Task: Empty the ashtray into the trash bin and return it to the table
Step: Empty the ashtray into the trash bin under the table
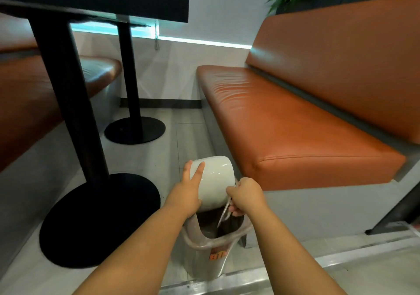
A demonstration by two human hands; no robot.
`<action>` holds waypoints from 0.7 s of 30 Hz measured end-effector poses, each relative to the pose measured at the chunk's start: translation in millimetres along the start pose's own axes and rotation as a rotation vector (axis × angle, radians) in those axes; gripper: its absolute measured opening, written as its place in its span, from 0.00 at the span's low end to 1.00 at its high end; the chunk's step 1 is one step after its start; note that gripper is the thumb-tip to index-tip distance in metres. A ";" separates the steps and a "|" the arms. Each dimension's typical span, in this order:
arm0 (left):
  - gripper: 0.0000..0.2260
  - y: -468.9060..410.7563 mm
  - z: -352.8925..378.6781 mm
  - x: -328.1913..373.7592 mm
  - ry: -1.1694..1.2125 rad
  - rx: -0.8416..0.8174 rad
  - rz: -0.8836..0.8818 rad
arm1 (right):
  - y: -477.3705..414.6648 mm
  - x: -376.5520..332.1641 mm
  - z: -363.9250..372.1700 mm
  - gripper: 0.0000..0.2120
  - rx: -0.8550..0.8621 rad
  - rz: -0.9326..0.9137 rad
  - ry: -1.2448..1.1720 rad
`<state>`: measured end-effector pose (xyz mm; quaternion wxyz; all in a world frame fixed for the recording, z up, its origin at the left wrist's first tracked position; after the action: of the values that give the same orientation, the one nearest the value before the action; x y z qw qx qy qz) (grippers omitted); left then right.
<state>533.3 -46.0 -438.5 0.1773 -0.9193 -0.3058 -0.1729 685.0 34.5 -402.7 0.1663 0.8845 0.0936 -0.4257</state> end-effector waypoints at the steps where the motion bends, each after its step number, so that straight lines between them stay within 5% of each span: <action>1: 0.50 0.2 -0.2 0.4 0.000 -0.006 0.005 | 1.7 -0.2 -0.7 0.04 0.003 -0.004 0.005; 5: 0.49 -1.0 -0.1 1.3 -0.003 -0.018 0.033 | 4.7 12.6 -0.6 0.06 -0.004 0.034 0.132; 21: 0.50 -8.6 4.2 1.0 0.015 -0.013 0.073 | 9.7 17.5 6.8 0.07 -0.045 0.103 0.032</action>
<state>529.5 -37.2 -439.9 0.1797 -0.9297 -0.2697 -0.1753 693.9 23.3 -418.3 0.2063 0.8910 0.0603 -0.4000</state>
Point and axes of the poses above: each hand's wrist, its own y-axis away from the middle knuckle, its own z-axis out of the palm, x = y × z, the point moved 7 cm from there along -y, towards the middle knuckle, and after that the axes turned 9 degrees about x, right-handed, at the moved point
